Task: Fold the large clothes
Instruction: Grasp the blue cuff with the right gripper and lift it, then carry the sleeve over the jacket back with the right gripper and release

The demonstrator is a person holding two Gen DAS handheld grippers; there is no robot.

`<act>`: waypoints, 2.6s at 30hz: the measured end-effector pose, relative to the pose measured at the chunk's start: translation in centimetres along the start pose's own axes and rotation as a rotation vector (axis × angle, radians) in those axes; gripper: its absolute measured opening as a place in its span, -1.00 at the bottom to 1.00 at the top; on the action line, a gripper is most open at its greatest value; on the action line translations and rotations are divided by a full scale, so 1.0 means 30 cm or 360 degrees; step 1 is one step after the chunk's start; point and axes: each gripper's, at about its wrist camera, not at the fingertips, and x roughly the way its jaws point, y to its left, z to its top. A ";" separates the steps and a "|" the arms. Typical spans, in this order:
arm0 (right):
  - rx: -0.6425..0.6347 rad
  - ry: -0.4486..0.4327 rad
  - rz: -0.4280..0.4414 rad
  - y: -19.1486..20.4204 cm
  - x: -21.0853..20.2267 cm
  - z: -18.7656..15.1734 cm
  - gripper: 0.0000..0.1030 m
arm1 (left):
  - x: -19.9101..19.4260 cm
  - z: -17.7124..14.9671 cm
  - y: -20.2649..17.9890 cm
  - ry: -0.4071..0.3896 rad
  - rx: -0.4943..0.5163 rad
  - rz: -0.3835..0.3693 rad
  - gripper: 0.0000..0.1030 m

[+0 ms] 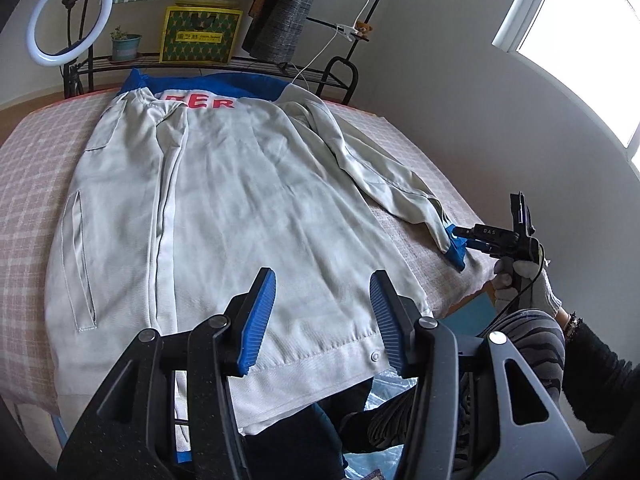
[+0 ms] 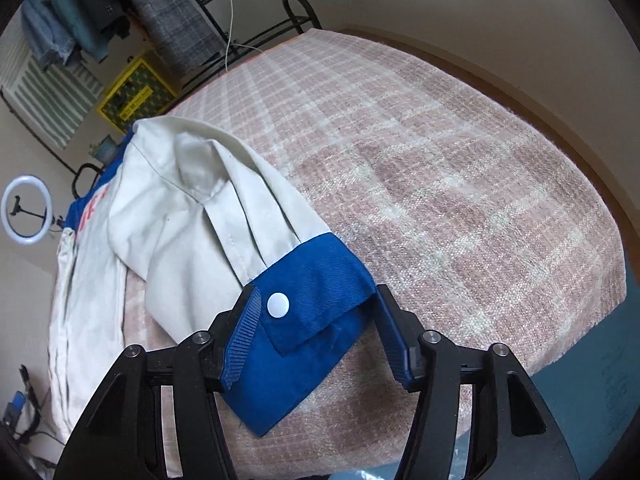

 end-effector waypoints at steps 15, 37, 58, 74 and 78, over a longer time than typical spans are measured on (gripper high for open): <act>-0.0368 -0.0163 -0.0202 0.088 -0.153 0.151 -0.86 | 0.028 -0.004 0.041 0.0029 -0.0008 0.0004 -0.03; -0.1526 -0.0526 0.0041 0.763 -0.584 -0.176 -0.87 | 0.012 -0.001 0.042 -0.0009 -0.0006 -0.0028 -0.03; -0.2084 -0.0050 0.0179 0.940 -0.252 -0.718 -0.86 | 0.002 -0.059 0.175 0.0014 -0.0170 0.0012 -0.02; -0.1555 0.0261 0.0616 0.734 -0.355 -0.529 -0.16 | 0.059 -0.114 0.128 0.0141 -0.0201 -0.0132 -0.03; -0.1173 0.0330 0.0513 0.648 -0.274 -0.371 -0.15 | 0.096 -0.140 0.099 0.0221 -0.0198 -0.0190 -0.03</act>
